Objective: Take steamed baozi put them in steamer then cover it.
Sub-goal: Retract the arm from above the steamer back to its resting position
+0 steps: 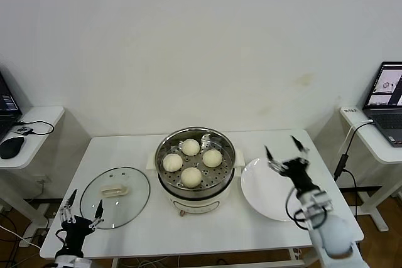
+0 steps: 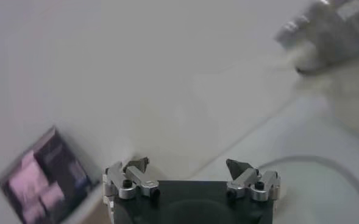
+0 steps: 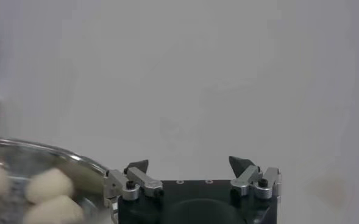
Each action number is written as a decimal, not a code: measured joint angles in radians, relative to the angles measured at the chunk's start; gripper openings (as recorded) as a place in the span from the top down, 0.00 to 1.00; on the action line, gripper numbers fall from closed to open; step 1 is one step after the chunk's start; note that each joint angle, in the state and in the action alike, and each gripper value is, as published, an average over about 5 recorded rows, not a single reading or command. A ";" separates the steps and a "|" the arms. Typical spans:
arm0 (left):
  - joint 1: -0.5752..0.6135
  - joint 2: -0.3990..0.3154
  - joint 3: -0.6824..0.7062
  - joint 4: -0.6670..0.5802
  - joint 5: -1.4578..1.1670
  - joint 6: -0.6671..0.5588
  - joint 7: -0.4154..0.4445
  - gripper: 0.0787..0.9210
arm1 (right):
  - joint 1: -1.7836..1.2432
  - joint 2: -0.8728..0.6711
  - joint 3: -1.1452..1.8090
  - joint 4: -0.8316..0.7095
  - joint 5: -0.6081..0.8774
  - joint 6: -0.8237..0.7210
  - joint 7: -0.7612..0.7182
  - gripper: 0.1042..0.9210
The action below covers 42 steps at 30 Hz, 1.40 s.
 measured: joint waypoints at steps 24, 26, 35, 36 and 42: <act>-0.203 0.065 0.079 0.236 0.476 0.036 0.048 0.12 | -0.225 0.217 0.282 0.015 -0.089 0.045 0.026 0.12; -0.227 0.066 0.090 0.254 0.487 0.039 0.051 0.12 | -0.229 0.224 0.287 0.010 -0.096 0.046 0.025 0.12; -0.336 0.069 0.145 0.340 0.517 0.050 0.061 0.12 | -0.250 0.248 0.309 -0.009 -0.119 0.053 0.023 0.12; -0.348 0.070 0.151 0.350 0.519 0.051 0.062 0.12 | -0.252 0.250 0.311 -0.010 -0.120 0.053 0.023 0.12; -0.412 0.075 0.178 0.409 0.524 0.054 0.064 0.12 | -0.258 0.262 0.317 -0.017 -0.131 0.056 0.023 0.12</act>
